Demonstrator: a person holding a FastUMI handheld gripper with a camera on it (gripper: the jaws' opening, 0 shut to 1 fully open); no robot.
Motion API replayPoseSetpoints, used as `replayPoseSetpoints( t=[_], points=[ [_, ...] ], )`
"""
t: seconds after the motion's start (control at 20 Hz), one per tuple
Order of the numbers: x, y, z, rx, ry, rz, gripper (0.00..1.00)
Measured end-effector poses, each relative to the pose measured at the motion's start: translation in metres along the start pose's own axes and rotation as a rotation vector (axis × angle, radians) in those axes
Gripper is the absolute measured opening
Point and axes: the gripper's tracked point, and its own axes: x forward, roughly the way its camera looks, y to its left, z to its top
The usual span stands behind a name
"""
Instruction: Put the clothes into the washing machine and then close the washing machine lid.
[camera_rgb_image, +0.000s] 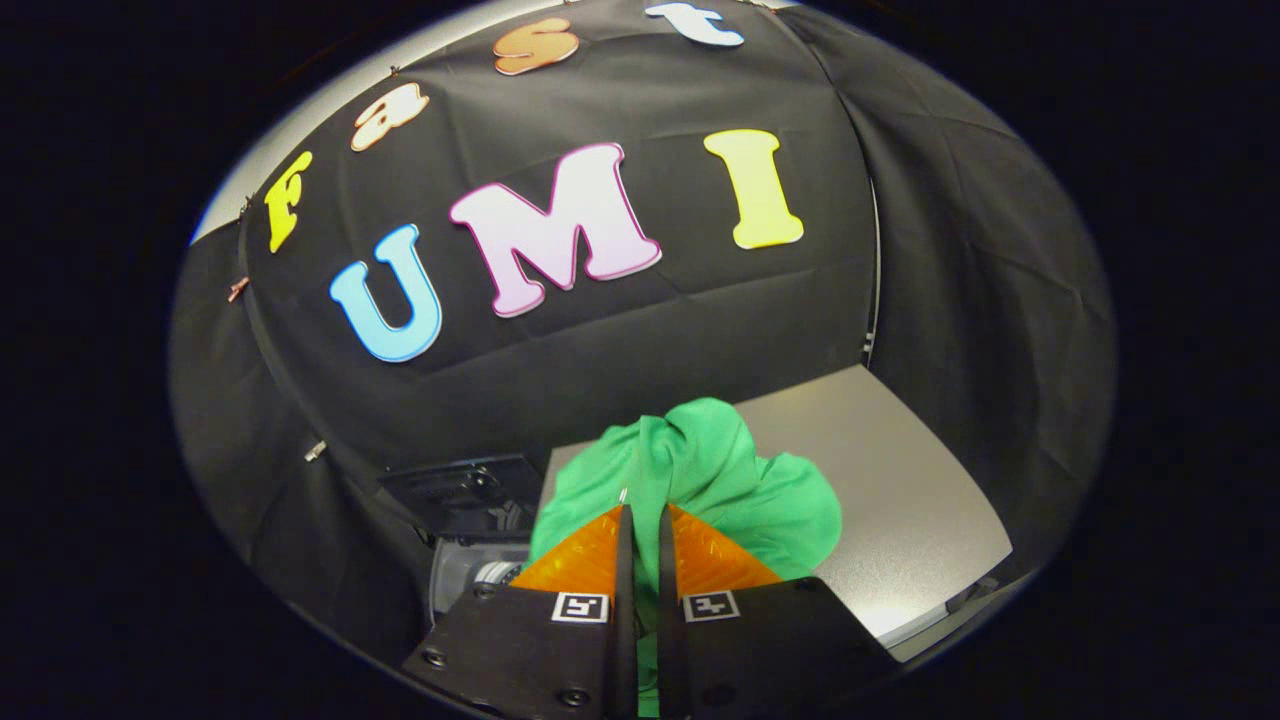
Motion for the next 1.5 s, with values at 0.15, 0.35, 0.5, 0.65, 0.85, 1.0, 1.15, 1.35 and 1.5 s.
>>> replayPoseSetpoints(
  t=[0.15, 0.35, 0.5, 0.65, 0.85, 1.0, 1.15, 1.35, 1.5],
  points=[
    [-0.027, 0.027, 0.024, -0.043, -0.052, 0.021, 0.07],
    [-0.025, 0.011, 0.005, -0.132, 0.001, -0.055, 0.07],
    [-0.012, -0.026, -0.004, -0.196, 0.030, -0.167, 0.07],
    [0.001, -0.029, -0.026, -0.199, 0.119, -0.163, 0.53],
    [0.033, -0.032, -0.051, -0.176, 0.193, -0.161, 0.99],
    [0.065, -0.035, -0.101, -0.227, 0.334, -0.189, 0.99],
    [0.082, -0.038, -0.102, -0.410, 0.276, -0.234, 0.65],
    [0.077, -0.001, -0.082, -0.278, 0.206, -0.188, 0.07],
    [0.061, 0.031, -0.041, -0.191, 0.137, -0.125, 0.07]
  ],
)
